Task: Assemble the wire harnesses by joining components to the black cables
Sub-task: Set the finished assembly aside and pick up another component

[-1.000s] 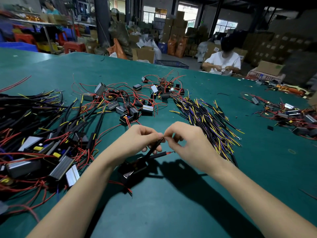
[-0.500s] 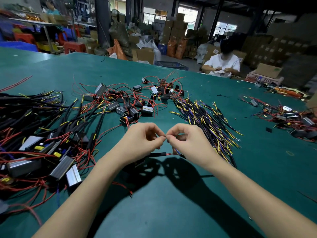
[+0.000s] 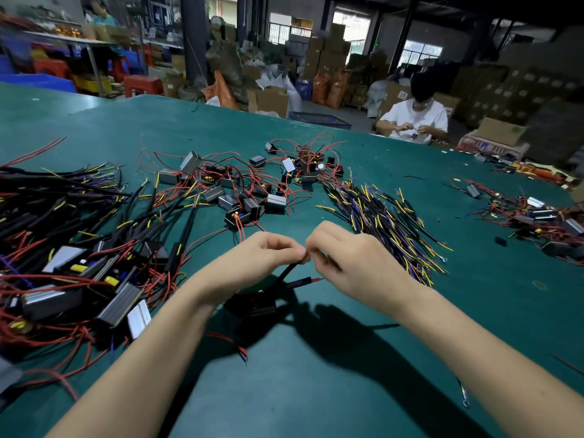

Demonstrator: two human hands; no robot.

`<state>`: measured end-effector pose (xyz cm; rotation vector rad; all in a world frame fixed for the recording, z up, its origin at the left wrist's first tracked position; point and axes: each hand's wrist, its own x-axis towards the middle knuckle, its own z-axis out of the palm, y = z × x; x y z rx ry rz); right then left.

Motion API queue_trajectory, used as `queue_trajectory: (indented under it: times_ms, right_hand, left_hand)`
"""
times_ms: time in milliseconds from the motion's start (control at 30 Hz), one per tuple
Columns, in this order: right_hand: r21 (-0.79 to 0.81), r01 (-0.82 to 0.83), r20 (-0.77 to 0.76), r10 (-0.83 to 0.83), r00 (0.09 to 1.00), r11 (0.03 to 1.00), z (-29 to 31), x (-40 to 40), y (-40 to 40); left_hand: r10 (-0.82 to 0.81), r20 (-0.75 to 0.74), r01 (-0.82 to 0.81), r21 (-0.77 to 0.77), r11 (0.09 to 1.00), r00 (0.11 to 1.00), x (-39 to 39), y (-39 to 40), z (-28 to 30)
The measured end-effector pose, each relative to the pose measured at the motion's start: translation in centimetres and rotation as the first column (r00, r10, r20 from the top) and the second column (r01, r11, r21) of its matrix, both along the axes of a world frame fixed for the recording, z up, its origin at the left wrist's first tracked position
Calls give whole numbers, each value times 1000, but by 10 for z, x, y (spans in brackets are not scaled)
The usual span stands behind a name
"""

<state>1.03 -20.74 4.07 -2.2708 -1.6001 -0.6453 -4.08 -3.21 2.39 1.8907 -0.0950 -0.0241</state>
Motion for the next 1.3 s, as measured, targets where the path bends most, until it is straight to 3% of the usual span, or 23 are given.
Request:
queue_trajectory:
  times_ms: [67, 100, 133, 200, 233, 267, 333, 367, 500, 600, 733, 967, 1067, 1133, 1233, 1300]
  right_hand:
    - [-150, -45, 319, 92, 943, 988, -2, 3, -4]
    - [-164, -47, 342, 101, 934, 985, -4, 4, -5]
    - [-135, -31, 265, 66, 962, 990, -6, 3, -4]
    - [19, 31, -127, -28, 991, 999, -9, 1, -2]
    - [94, 81, -393, -38, 919, 992, -10, 1, -1]
    - [143, 138, -638, -15, 770, 980, -8, 1, 0]
    - [173, 256, -901, 48, 432, 951, -4, 4, 1]
    - [153, 293, -944, 51, 327, 944, -2, 7, 0]
    - [52, 341, -995, 20, 97, 939, -1, 14, -2]
    - [81, 330, -997, 82, 11, 941, -1, 17, -4]
    - [84, 256, -990, 52, 131, 963, 0, 14, -6]
    - [89, 246, -868, -46, 495, 965, 2, 10, -5]
    - [77, 252, -639, -146, 755, 965, 2, 7, -4]
    - [27, 237, -466, -198, 862, 971, 1, 4, -2]
    - [-77, 300, -78, -306, 949, 951, -8, -5, 8]
    - [-46, 373, 95, -368, 925, 927, -13, -14, 15]
  left_hand:
    - [-99, -134, 77, -160, 984, 986, -3, 5, -1]
    - [-129, -160, 97, -196, 976, 979, -3, 6, -2]
    - [-121, -156, 92, -181, 979, 980, -3, 6, -3]
    - [-36, -68, 31, -70, 997, 997, -1, 4, -3]
    - [-3, -4, 3, -27, 1000, 1000, 0, 2, -2]
    - [24, 62, -25, 13, 1000, 998, 1, 0, -2]
    - [61, 217, -94, 147, 985, 974, 2, -4, -3]
    - [62, 300, -129, 211, 969, 952, 1, -6, -4]
    - [16, 536, -219, 317, 923, 844, -2, -11, -4]
    - [-17, 587, -247, 366, 897, 809, -2, -9, -6]
    - [-79, 633, -275, 442, 854, 770, -3, -9, -5]
    - [-141, 643, -294, 520, 802, 752, -3, -10, -1]
    - [-109, 620, -304, 520, 798, 777, -3, -12, -3]
    - [-61, 600, -334, 524, 784, 798, -4, -14, -5]
    - [38, 525, -368, 541, 756, 850, -3, -16, -7]
    - [118, 392, -302, 449, 841, 912, -1, -13, -5]
